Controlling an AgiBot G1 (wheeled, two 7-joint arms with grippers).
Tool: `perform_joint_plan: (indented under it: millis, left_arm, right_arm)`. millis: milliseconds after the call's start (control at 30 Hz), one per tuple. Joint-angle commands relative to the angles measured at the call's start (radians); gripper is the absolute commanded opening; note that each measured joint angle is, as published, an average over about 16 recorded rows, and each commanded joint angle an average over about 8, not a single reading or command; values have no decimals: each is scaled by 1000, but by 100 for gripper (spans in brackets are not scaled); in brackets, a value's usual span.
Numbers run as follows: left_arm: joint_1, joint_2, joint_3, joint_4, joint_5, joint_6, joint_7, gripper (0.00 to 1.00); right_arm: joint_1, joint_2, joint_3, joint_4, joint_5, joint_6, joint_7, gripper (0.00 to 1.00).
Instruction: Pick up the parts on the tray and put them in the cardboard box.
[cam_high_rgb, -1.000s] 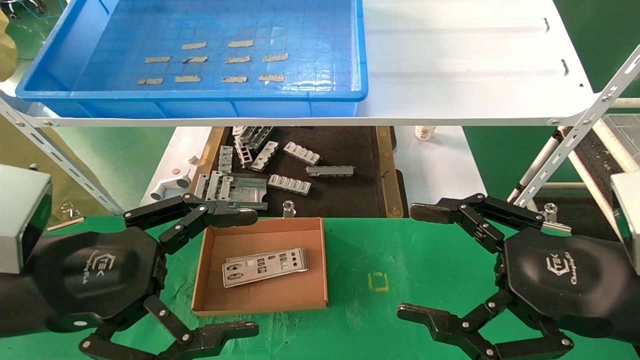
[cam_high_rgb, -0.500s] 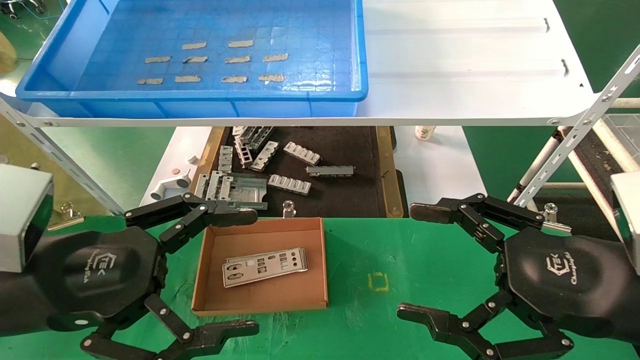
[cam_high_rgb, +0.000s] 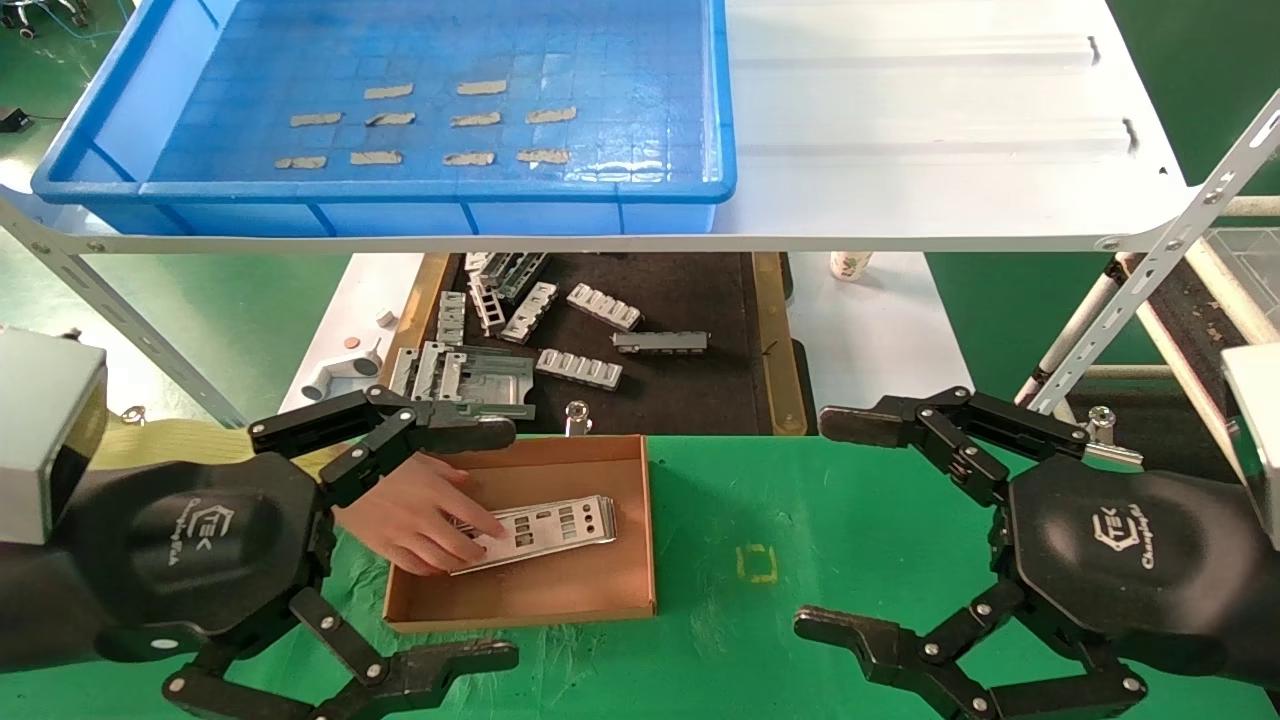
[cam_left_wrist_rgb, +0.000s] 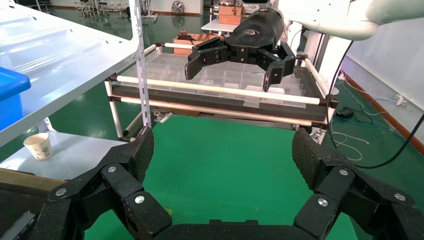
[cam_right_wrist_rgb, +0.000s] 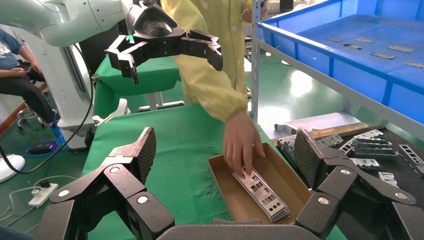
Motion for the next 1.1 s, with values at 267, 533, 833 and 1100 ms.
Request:
perform_joint_plan:
  millis: [267, 533, 833, 1100]
  left_arm:
    - [0, 0, 0, 1, 0, 0, 0, 100]
    - [0, 0, 0, 1, 0, 0, 0, 100]
    - [0, 0, 0, 1, 0, 0, 0, 100]
    - [0, 0, 0, 1, 0, 0, 0, 100]
  right_arm:
    - [0, 0, 0, 0, 0, 0, 0, 100]
    - [0, 0, 0, 0, 0, 0, 0, 100]
    - [0, 0, 0, 0, 0, 0, 0, 100]
    - [0, 0, 0, 0, 0, 0, 0, 100]
